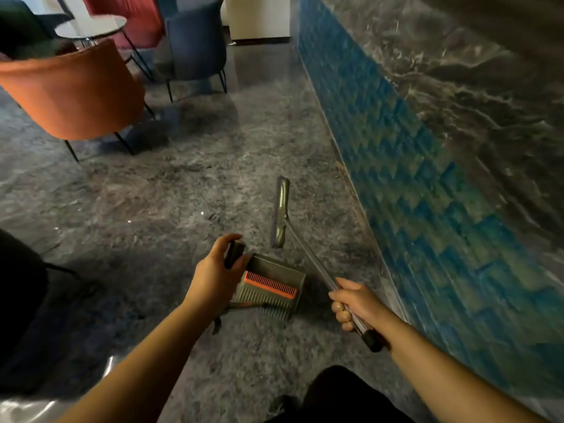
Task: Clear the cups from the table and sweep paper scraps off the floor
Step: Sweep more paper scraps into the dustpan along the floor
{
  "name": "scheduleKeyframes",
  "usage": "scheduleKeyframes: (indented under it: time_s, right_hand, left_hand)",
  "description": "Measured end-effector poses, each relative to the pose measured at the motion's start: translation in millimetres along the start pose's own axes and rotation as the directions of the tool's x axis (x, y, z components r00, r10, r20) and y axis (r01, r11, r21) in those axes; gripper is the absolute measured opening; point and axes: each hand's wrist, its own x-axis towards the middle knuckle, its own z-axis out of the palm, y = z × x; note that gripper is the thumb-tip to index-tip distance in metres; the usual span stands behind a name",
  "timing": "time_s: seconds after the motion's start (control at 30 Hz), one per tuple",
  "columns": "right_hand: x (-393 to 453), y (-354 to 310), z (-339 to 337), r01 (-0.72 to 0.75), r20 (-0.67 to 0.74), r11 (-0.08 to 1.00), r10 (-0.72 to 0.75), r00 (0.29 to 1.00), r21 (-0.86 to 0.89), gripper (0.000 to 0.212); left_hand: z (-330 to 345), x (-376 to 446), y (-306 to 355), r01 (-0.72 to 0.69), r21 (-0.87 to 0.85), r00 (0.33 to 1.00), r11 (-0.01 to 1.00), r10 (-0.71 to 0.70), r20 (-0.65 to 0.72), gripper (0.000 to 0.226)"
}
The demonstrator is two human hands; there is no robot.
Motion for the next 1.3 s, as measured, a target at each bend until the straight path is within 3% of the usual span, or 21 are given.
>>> scheduleKeyframes:
  time_s: [0.33, 0.7, 0.83, 1.1, 1.3]
  right_hand:
    - [200.2, -209.9, -8.8, 0.043, 0.034, 0.999, -0.042, 0.999, -0.019, 0.019]
    - [404.0, -448.4, 15.6, 0.033, 0.022, 0.999, -0.032, 0.999, -0.033, 0.019]
    - [492.0, -524.6, 39.6, 0.018, 0.019, 1.0, -0.017, 1.0, -0.019, 0.017]
    - [627.9, -666.7, 78.7, -0.006, -0.045, 0.999, 0.007, 0.999, 0.04, 0.033]
    - [737.6, -769.8, 82.6, -0.013, -0.033, 1.0, 0.014, 0.999, 0.029, 0.037]
  left_hand:
    - [11.8, 275.8, 53.4, 0.005, 0.026, 0.999, 1.0, -0.004, -0.038, 0.035]
    - [-35.1, 555.3, 122.7, 0.041, -0.041, 0.977, 0.998, -0.048, -0.208, 0.039]
    - [-60.0, 673.4, 127.4, 0.038, -0.043, 0.981, 0.998, -0.045, -0.188, 0.036]
    - [-101.6, 884.1, 155.0, 0.053, 0.036, 0.994, 0.998, -0.049, -0.097, 0.029]
    - [-109.4, 1043.2, 174.9, 0.048, 0.076, 0.992, 0.996, -0.038, -0.121, 0.032]
